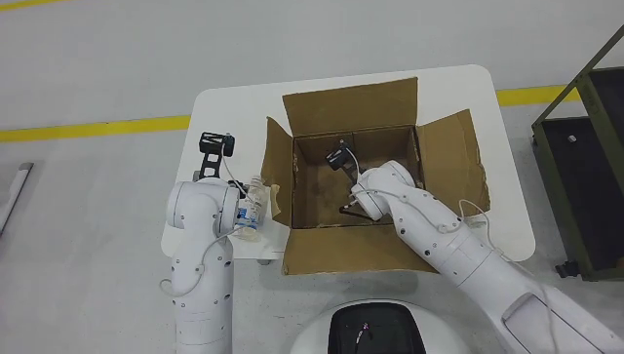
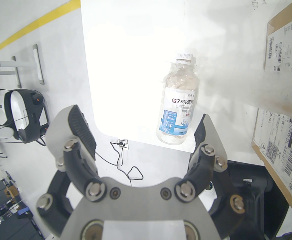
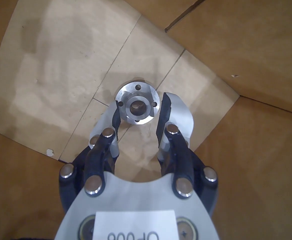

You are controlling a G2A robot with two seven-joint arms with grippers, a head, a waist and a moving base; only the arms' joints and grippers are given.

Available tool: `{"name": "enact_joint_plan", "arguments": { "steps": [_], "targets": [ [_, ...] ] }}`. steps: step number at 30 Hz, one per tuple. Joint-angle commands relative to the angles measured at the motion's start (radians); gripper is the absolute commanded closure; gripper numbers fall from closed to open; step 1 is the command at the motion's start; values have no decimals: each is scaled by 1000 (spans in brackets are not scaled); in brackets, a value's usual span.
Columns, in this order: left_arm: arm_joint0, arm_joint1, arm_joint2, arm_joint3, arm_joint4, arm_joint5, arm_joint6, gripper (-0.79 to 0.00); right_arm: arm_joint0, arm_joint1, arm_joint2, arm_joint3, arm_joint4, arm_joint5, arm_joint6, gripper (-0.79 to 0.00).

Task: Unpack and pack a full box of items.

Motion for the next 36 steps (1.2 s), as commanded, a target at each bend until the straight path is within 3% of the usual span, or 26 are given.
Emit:
{"name": "enact_joint_plan", "arguments": {
  "steps": [1, 27, 29, 32, 36],
  "targets": [
    [0, 0, 0, 0, 0, 0, 0, -785, 3, -4, 0, 11, 1, -1, -4, -366],
    [0, 0, 0, 0, 0, 0, 0, -785, 40, -49, 1, 142, 14, -23, -36, -265],
    [0, 0, 0, 0, 0, 0, 0, -785, 42, -52, 1, 148, 13, -26, -38, -231],
    [0, 0, 0, 0, 0, 0, 0, -785, 44, -56, 3, 153, 14, -28, -41, 0],
    [0, 0, 0, 0, 0, 0, 0, -785, 43, -57, 20, 130, 20, -22, -57, 0]
  ]
}}
